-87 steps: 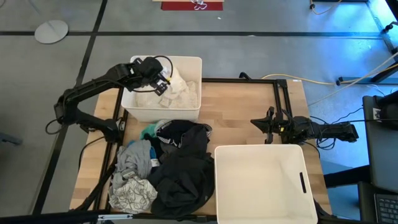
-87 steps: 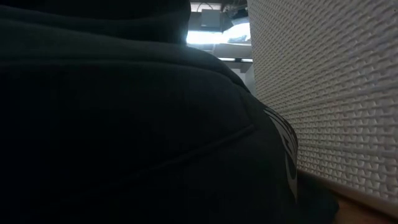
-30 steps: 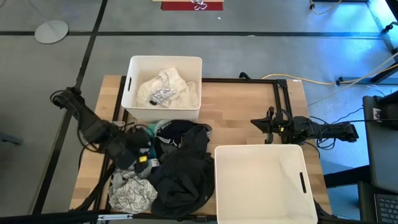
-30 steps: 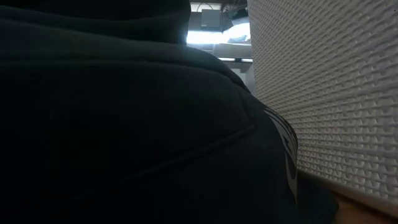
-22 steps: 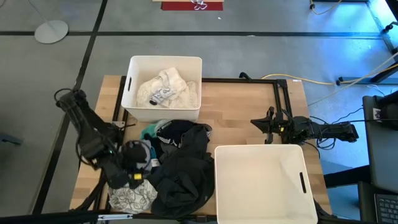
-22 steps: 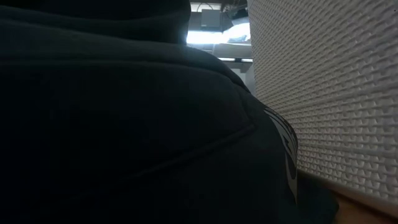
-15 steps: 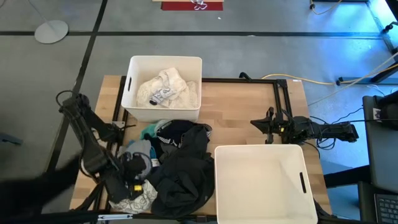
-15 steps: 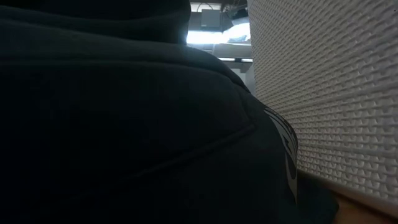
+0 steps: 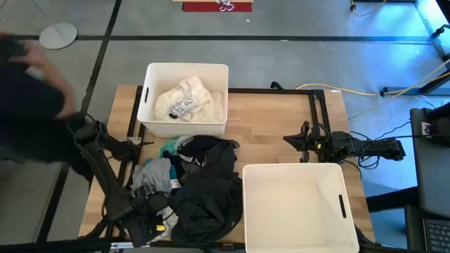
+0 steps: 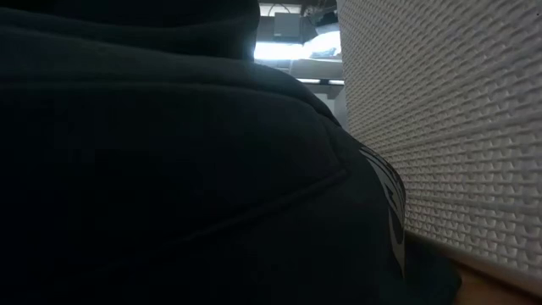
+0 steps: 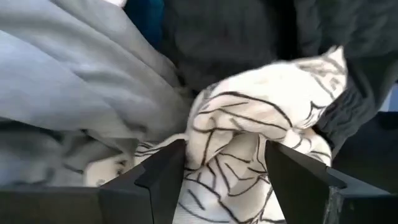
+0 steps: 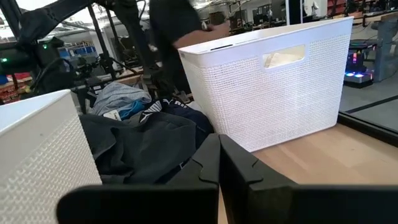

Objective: Sort clothes
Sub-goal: Put the striped shirt into the top left laundry bin

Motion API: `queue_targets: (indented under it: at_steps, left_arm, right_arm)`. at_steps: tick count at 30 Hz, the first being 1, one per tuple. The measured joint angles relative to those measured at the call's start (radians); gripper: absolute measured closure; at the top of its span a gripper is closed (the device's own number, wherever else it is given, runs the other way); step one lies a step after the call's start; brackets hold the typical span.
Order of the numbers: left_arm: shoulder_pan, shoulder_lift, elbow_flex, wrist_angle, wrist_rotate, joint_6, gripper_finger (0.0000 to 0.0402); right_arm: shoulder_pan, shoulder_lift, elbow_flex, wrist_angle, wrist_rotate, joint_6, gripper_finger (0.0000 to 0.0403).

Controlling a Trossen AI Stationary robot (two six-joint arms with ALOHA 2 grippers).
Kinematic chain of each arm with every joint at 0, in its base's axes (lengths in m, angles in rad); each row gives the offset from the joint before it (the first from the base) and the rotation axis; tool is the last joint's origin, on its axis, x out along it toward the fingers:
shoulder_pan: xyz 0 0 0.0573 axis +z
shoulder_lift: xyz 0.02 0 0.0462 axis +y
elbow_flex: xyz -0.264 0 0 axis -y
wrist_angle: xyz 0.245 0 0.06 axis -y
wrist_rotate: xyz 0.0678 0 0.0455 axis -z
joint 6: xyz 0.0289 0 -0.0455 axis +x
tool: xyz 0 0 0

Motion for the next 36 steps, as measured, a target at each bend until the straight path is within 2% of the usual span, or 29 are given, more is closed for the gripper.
queue_targets:
  at_steps: [4,10,16,20,28,36]
  left_arm:
    - [0.000,0.025,0.000,0.071,0.019,-0.002,0.0190]
    - [-0.003,0.063,-0.023,0.043,0.035,0.002,0.0190]
    - [-0.002,0.075,-0.142,0.182,0.212,0.029,0.0195]
    - [0.004,0.075,-0.188,0.246,0.255,0.027,0.0238]
    - [0.024,0.061,-0.200,0.311,0.260,0.083,0.0382]
    - [0.051,-0.025,-0.200,0.382,0.238,0.078,0.0377]
  right_arm:
    - [0.000,0.000,0.001,-0.003,-0.003,0.000,0.0400]
    - [0.000,0.000,0.001,-0.005,-0.002,0.000,0.0400]
    - [0.000,0.000,0.001,-0.008,-0.002,0.000,0.0400]
    - [0.000,0.000,0.001,-0.008,-0.002,0.000,0.0400]
    - [0.000,0.000,0.001,-0.008,0.001,-0.001,0.0400]
    - [0.000,0.000,0.001,-0.008,0.001,-0.001,0.0400]
